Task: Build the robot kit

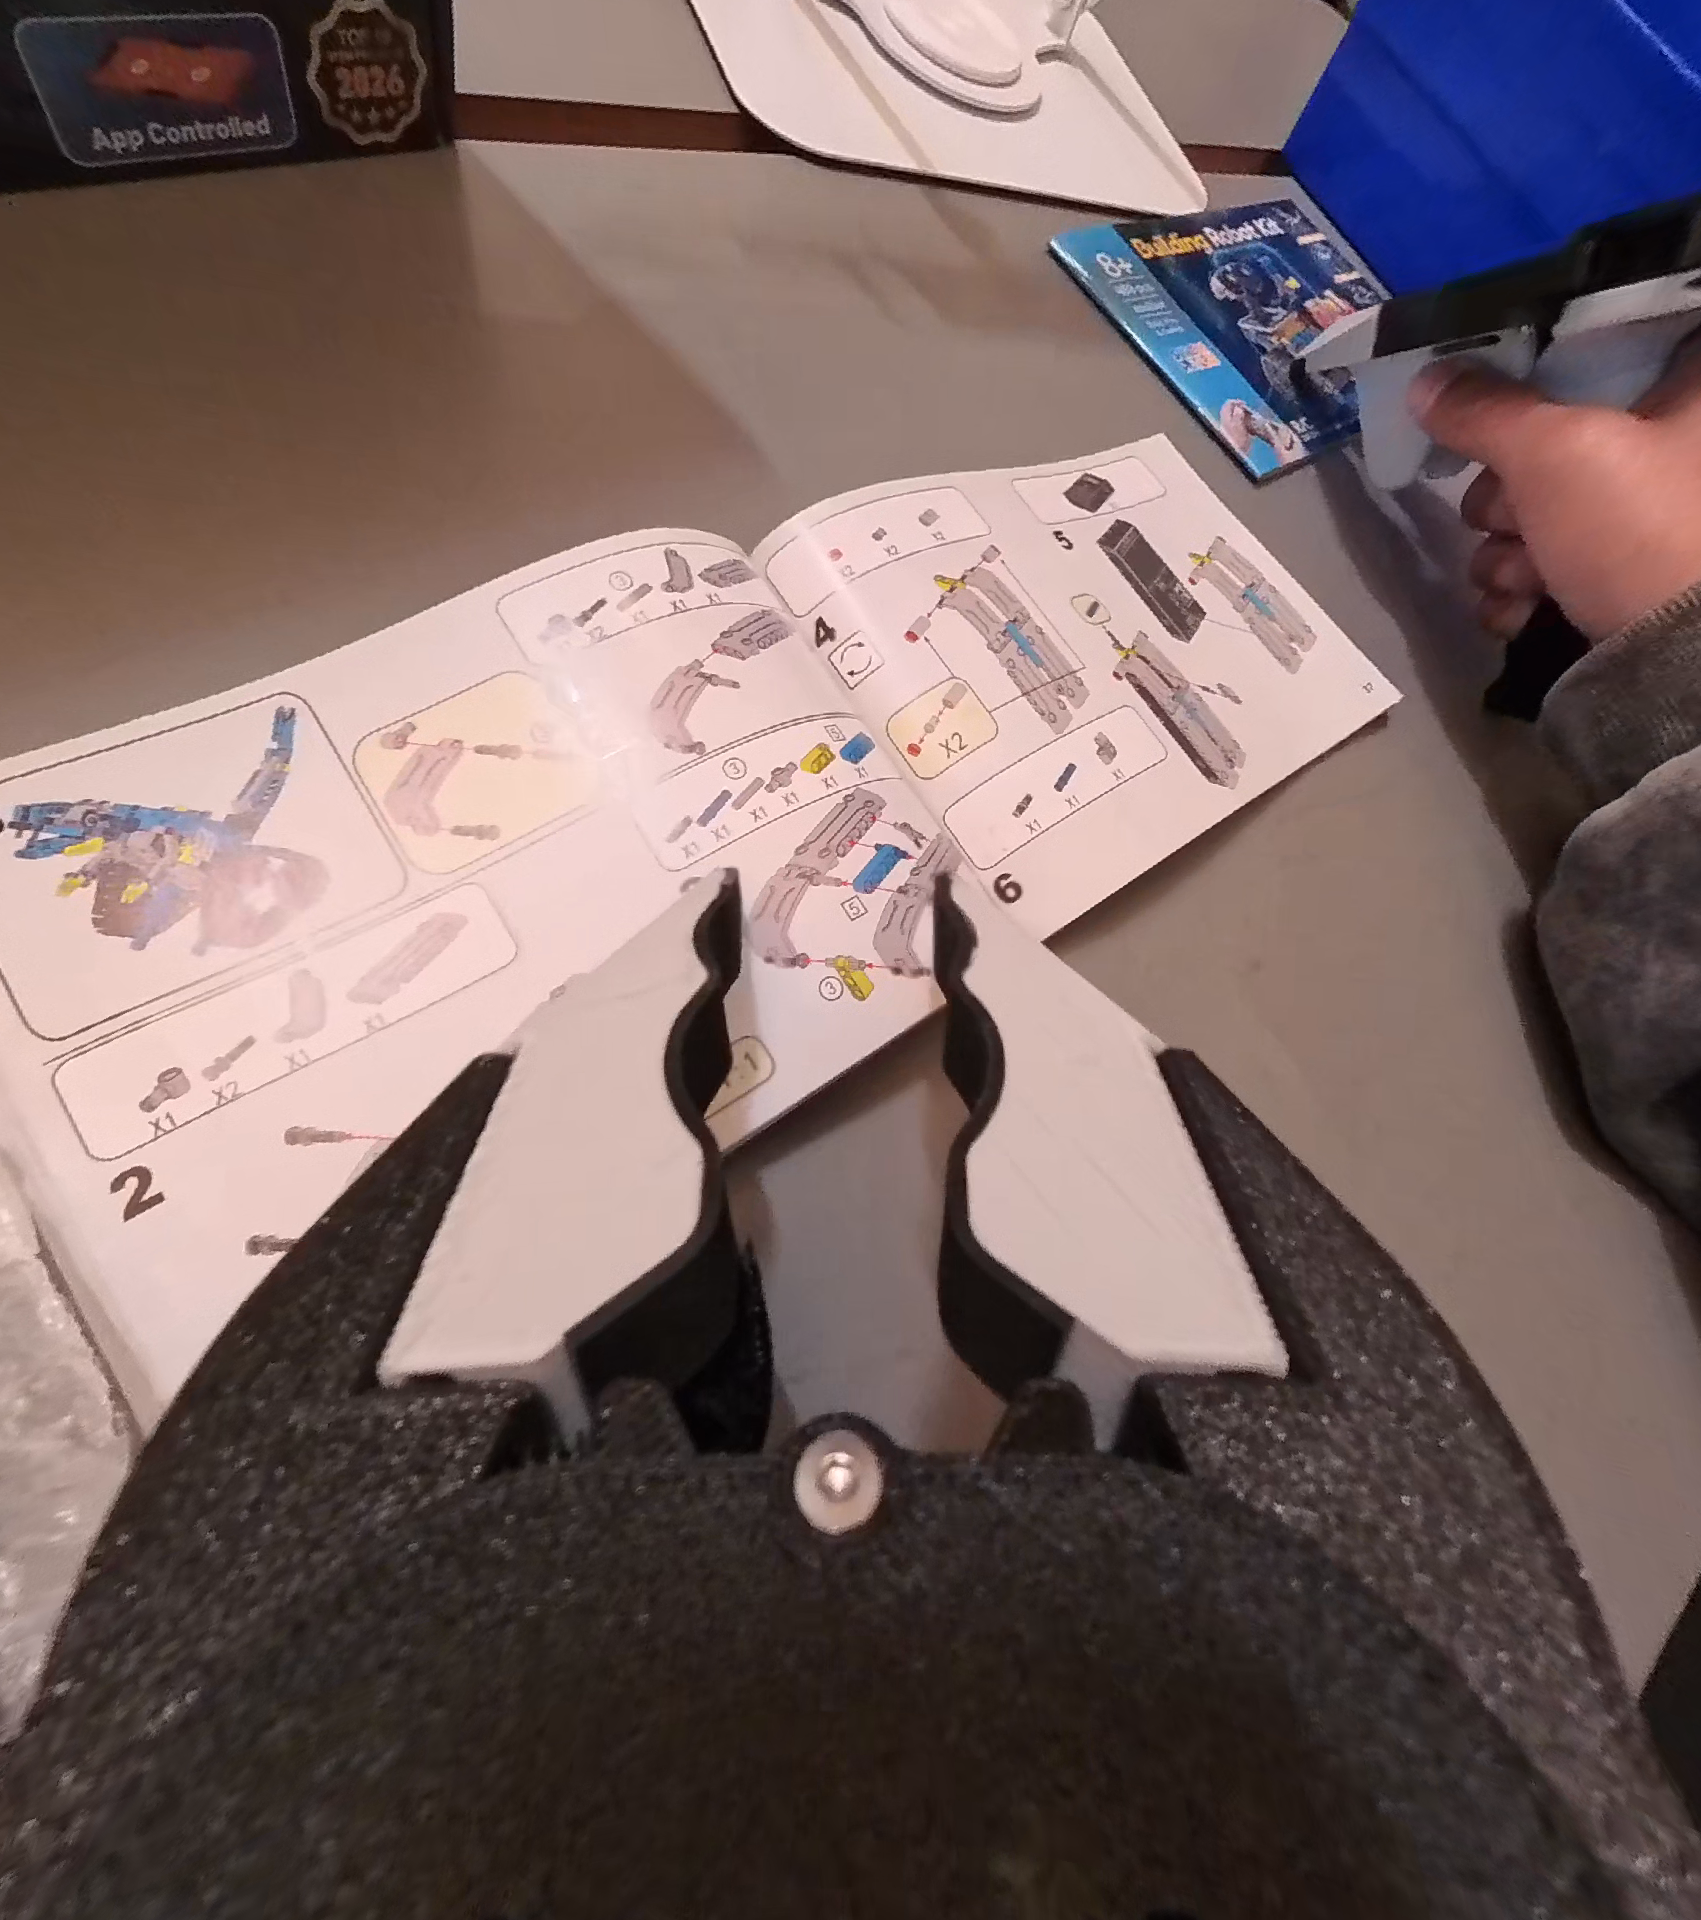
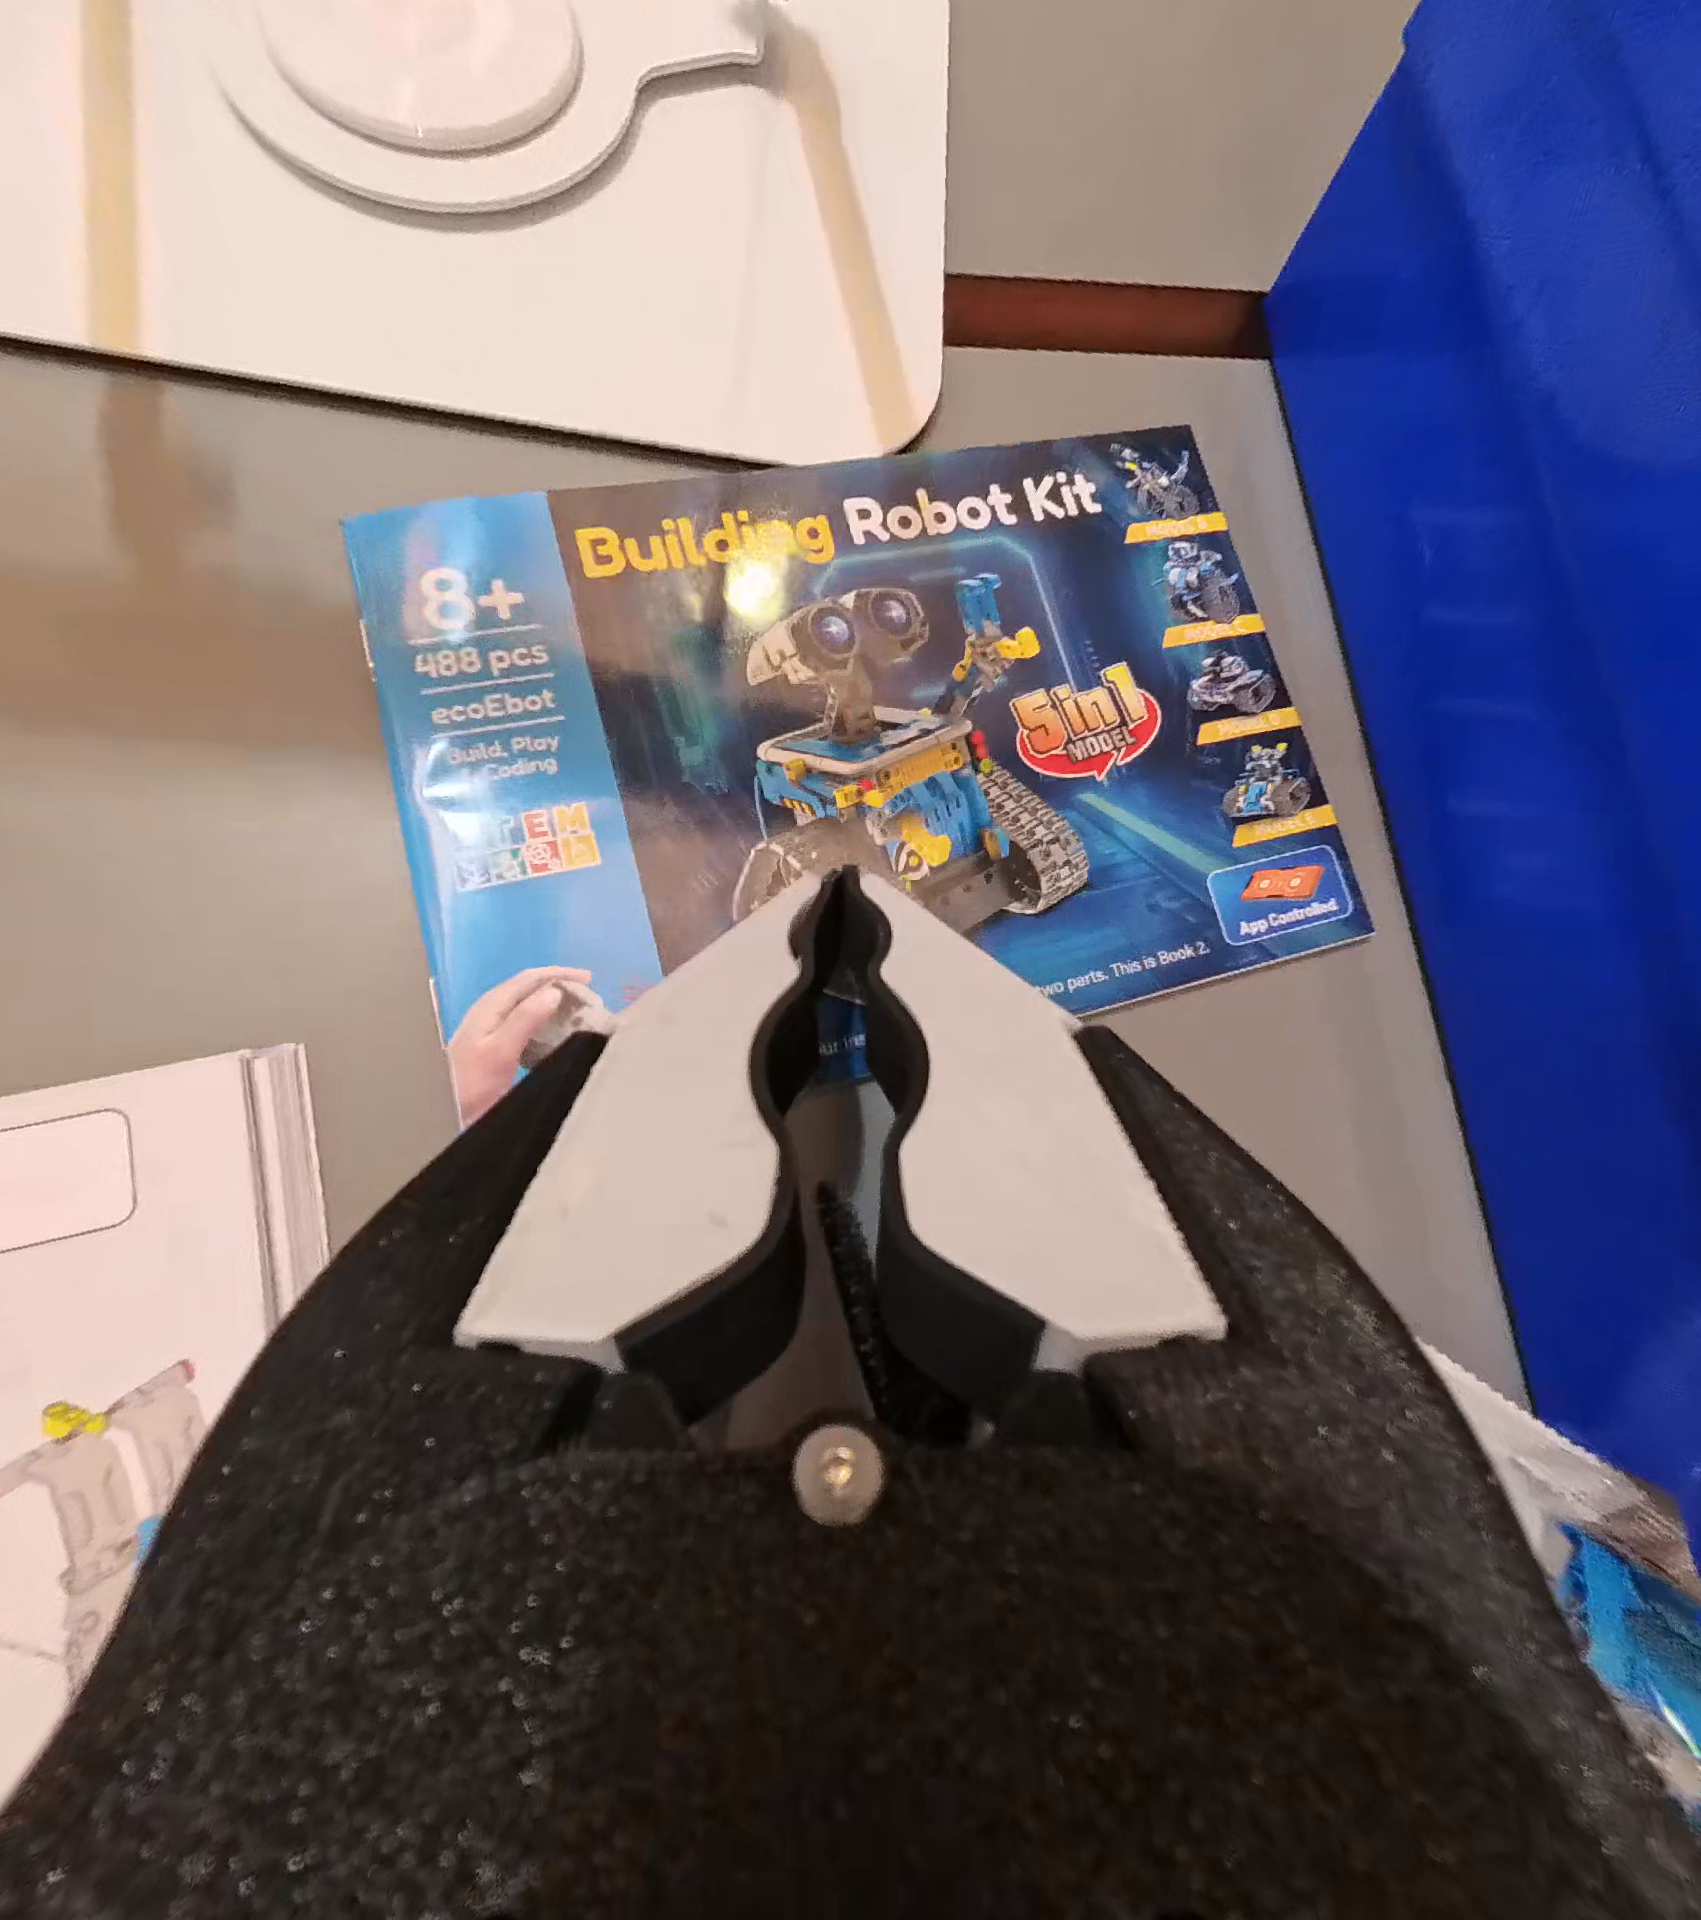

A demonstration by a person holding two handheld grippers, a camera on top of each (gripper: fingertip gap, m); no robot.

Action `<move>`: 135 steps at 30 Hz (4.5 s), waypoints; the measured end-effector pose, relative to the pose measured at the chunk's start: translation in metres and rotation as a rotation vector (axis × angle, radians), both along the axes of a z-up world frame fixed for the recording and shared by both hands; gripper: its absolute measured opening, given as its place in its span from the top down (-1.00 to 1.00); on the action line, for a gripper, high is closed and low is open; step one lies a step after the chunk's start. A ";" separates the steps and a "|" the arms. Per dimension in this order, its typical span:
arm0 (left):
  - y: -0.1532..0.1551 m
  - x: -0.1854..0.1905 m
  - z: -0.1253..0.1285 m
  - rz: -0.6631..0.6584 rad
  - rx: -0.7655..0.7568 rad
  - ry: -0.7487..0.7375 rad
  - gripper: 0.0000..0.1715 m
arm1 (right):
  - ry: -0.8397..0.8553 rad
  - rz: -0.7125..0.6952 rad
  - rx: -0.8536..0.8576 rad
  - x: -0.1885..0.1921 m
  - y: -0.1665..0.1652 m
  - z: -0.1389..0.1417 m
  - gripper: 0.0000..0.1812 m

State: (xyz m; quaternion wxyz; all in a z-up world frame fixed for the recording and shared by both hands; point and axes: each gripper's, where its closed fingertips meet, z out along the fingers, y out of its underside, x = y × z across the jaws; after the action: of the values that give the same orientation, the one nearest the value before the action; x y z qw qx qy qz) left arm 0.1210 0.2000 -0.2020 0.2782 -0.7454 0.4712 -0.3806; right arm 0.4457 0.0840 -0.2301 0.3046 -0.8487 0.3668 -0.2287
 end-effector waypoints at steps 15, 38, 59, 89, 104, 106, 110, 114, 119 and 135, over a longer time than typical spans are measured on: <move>-0.012 0.015 0.006 -0.070 0.034 -0.032 0.58 | 0.041 0.151 0.159 -0.018 0.001 0.020 1.00; -0.024 0.032 0.020 -0.099 -0.119 -0.093 0.52 | 0.098 0.175 0.232 -0.011 -0.010 0.028 0.79; -0.054 0.267 -0.010 -0.153 -0.374 0.195 0.22 | 0.320 0.314 0.272 -0.043 0.019 -0.001 1.00; -0.068 0.195 0.106 -0.461 -0.306 -0.156 0.98 | 0.119 0.354 0.719 -0.032 -0.017 0.123 0.47; -0.037 0.024 0.229 -0.543 -0.759 -0.766 0.98 | 1.049 1.007 1.320 -0.225 0.065 0.185 0.34; -0.034 0.023 0.215 -0.495 -0.720 -0.733 0.98 | 1.120 1.010 1.408 -0.224 0.055 0.195 0.81; -0.031 0.025 0.181 -0.414 -0.647 -0.620 0.97 | 0.971 1.029 1.342 -0.225 0.029 0.212 0.99; -0.052 0.027 0.169 -0.448 -0.555 -0.568 0.87 | 0.844 0.941 1.108 -0.221 -0.004 0.216 0.98; -0.073 0.022 0.141 -0.453 -0.428 -0.455 0.46 | 0.490 0.494 1.111 -0.094 -0.112 0.260 0.99; -0.115 0.018 0.080 -0.549 -0.342 -0.264 0.52 | 0.317 0.073 0.507 0.153 -0.153 0.216 0.99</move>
State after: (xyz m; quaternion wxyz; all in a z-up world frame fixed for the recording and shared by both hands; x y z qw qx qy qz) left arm 0.1391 0.0855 -0.1217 0.0952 -0.5710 0.5436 -0.6078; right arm 0.5988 -0.0691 -0.0144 0.4537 -0.7834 0.4245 0.0167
